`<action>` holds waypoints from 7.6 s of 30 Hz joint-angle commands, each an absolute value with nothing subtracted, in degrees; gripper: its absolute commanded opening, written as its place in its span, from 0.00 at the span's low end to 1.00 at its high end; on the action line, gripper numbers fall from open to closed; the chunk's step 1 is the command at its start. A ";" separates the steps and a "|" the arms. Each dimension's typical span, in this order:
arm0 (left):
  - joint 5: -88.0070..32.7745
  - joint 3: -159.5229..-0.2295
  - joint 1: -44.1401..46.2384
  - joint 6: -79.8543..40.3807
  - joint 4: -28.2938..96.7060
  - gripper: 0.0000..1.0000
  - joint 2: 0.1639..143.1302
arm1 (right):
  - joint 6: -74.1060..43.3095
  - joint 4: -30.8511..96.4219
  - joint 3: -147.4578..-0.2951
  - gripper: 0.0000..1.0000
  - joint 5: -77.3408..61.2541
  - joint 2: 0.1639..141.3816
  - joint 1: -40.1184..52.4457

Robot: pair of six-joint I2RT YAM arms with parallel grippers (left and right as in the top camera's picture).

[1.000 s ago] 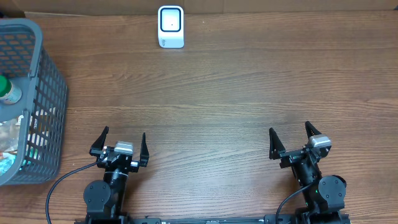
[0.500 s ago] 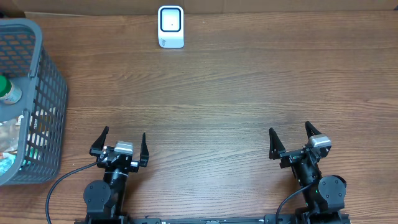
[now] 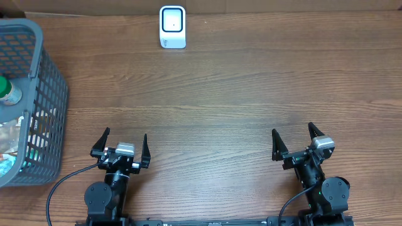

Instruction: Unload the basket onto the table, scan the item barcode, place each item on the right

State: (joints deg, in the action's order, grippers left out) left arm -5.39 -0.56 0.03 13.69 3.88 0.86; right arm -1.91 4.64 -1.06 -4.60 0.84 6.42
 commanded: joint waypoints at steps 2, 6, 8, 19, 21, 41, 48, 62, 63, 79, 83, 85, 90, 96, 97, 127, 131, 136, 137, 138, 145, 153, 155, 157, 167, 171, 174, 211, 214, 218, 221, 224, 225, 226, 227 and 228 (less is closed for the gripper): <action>-5.76 -0.27 -0.03 13.52 3.90 1.00 0.32 | -1.65 4.43 -0.47 1.00 -4.80 0.16 6.35; -5.80 -0.27 -0.03 13.50 3.90 0.99 0.32 | -1.65 4.43 -0.47 1.00 -4.80 0.16 6.35; -5.32 -0.27 -0.03 13.72 3.92 0.99 0.32 | -1.65 4.43 -0.47 1.00 -4.80 0.16 6.35; -5.37 -0.27 -0.03 10.20 3.92 1.00 0.32 | -1.65 4.43 -0.47 1.00 -4.80 0.16 6.35; -5.34 -0.27 -0.03 8.95 3.95 0.99 0.32 | -1.65 4.40 -0.47 1.00 -4.80 0.16 6.35; -5.82 -11.33 -0.03 2.13 10.37 1.00 5.98 | -1.65 4.43 -0.47 1.00 -4.80 0.16 6.35; -9.76 -22.57 -0.03 2.13 13.26 1.00 20.91 | -1.65 4.43 -0.47 1.00 -4.80 0.16 6.35; -14.90 -61.82 -0.03 2.15 42.74 1.00 54.78 | -1.65 4.43 -0.47 1.00 -4.80 0.16 6.35; -14.90 -65.65 -0.03 2.15 46.48 1.00 57.19 | -1.65 4.43 -0.47 1.00 -4.80 0.16 6.35; -20.40 -85.36 -0.03 2.02 63.33 1.00 75.31 | -1.65 4.43 -0.47 1.00 -4.80 0.16 6.35; -16.80 -89.03 -1.15 -2.68 64.20 0.99 76.84 | -1.65 4.43 -0.47 1.00 -4.80 0.16 6.35; -14.87 -93.19 -2.96 -4.89 65.91 1.00 78.08 | -1.65 4.43 -0.47 1.00 -4.80 0.16 6.35; -11.51 -105.49 -9.96 -7.73 71.07 0.99 81.01 | -1.65 4.43 -0.47 1.00 -4.80 0.16 6.35; -11.35 -114.19 -19.79 -11.40 74.08 1.00 82.11 | -1.65 4.40 -0.47 1.00 -4.80 0.16 6.35; -11.35 -114.67 -21.43 -12.67 74.22 1.00 82.06 | -1.65 4.43 -0.47 1.00 -4.80 0.16 6.35; -0.64 -114.85 -47.11 -29.23 82.59 1.00 93.32 | -1.65 4.40 -0.47 1.00 -4.80 0.16 6.35; 0.34 -114.65 -49.04 -28.97 84.49 1.00 95.90 | -1.65 4.43 -0.47 1.00 -4.80 0.16 6.35; 0.45 -110.65 -49.17 -29.21 83.57 1.00 97.91 | -1.65 4.43 -0.47 1.00 -4.82 0.16 6.35; 0.45 -109.12 -49.17 -29.23 82.91 1.00 98.13 | -1.65 4.43 -0.47 1.00 -4.80 0.16 6.35; 0.45 -107.53 -49.17 -29.21 82.13 1.00 98.15 | -1.65 4.43 -0.47 1.00 -4.80 0.16 6.35; -1.15 -94.00 -49.17 -29.78 72.64 1.00 98.13 | -1.65 4.40 -0.47 1.00 -4.80 0.16 6.35; -3.03 -81.45 -49.06 -29.89 57.65 0.99 98.15 | -1.65 4.43 -0.47 1.00 -4.80 0.16 6.35; -3.03 -79.35 -48.93 -30.33 54.96 1.00 98.15 | -1.65 4.43 -0.47 1.00 -4.80 0.16 6.35; -3.03 -77.34 -48.56 -30.50 52.77 1.00 98.17 | -1.65 4.43 -0.47 1.00 -4.80 0.16 6.35; -2.87 -73.93 -46.89 -30.48 45.74 1.00 101.12 | -1.65 4.43 -0.47 1.00 -4.80 0.16 6.35; -2.87 -73.93 -46.68 -30.48 44.31 0.88 104.01 | -1.65 4.43 -0.47 1.00 -4.80 0.16 6.35; -2.85 -73.93 -46.61 -30.48 44.07 0.61 105.69 | -1.65 4.43 -0.47 1.00 -4.80 0.16 6.35; -15.05 -104.95 -43.11 -29.98 61.65 0.04 83.74 | -1.65 4.43 -0.47 1.00 -4.80 0.16 6.35; -14.87 -104.95 -38.81 -28.86 61.56 0.04 80.31 | -1.65 4.43 -0.47 1.00 -4.80 0.16 6.35; -12.91 -104.95 -29.63 -26.94 62.39 0.04 76.79 | -1.65 4.43 -0.47 1.00 -4.80 0.16 6.35; -9.43 -104.95 -19.92 -25.47 64.40 0.04 75.59 | -1.65 4.43 -0.47 1.00 -4.80 0.16 6.35; -6.44 -104.73 -9.96 -24.95 66.78 0.04 75.88 | -1.65 4.43 -0.47 1.00 -4.80 0.16 6.35; -5.61 -104.64 -6.70 -24.38 67.40 0.04 76.12 | -1.65 4.43 -0.47 1.00 -4.80 0.16 6.35; -4.34 -104.62 -3.05 -24.14 68.10 0.04 76.58 | -1.65 4.43 -0.47 1.00 -4.80 0.16 6.35; -3.14 -104.62 0.08 -24.14 68.77 0.04 77.12 | -1.65 4.43 -0.47 1.00 -4.80 0.16 6.35; -1.83 -104.60 3.64 -24.08 69.28 0.05 77.84 | -1.65 4.43 -0.47 1.00 -4.80 0.16 6.35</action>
State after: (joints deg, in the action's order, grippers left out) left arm -7.16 -103.66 -3.27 -26.30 68.64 76.82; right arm -1.89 4.67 -1.06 -4.62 0.78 6.42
